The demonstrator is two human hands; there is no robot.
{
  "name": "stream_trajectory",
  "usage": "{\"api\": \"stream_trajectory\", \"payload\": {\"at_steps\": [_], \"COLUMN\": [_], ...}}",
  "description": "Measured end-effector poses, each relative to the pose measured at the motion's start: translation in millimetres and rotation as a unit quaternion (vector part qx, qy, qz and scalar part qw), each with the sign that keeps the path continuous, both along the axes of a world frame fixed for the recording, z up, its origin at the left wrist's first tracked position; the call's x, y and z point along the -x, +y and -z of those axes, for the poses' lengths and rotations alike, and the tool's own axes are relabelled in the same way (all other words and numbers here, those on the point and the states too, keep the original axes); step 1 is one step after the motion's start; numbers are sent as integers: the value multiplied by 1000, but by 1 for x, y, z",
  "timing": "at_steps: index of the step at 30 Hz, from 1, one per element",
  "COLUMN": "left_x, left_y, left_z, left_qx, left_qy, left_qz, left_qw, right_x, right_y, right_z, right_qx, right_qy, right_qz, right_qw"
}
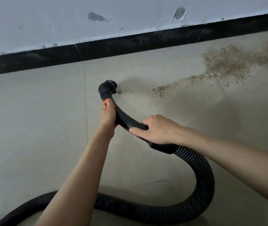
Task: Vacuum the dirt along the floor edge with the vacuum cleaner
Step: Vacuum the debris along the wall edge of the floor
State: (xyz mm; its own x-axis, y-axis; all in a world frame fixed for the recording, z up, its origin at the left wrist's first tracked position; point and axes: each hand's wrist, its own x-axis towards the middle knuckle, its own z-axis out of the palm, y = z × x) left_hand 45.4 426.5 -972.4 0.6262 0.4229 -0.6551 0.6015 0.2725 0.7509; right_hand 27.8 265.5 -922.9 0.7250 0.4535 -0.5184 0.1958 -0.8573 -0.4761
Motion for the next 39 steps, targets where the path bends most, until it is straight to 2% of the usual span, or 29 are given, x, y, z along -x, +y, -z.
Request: {"api": "stream_trajectory", "payload": {"at_steps": [5,15,26,39], "left_x": [32,27,12,2], "left_y": [20,23,40,51], "left_z": [5,8,1,-19], "left_qx": [5,23,32,57], "left_qy": [-1,12,38,87], "left_qz": [-8,4,70,121], "left_qw": [1000,1000,996,987], "right_x": [23,35,29,24], "right_y": [17,30,47,63], "right_z": [1,-4,-20,-38], "right_qx": [-4,14,25,79], "right_qy": [20,36,65,95], "right_qz": [-24,22,64,63], "right_qw": [1000,999,996,990]}}
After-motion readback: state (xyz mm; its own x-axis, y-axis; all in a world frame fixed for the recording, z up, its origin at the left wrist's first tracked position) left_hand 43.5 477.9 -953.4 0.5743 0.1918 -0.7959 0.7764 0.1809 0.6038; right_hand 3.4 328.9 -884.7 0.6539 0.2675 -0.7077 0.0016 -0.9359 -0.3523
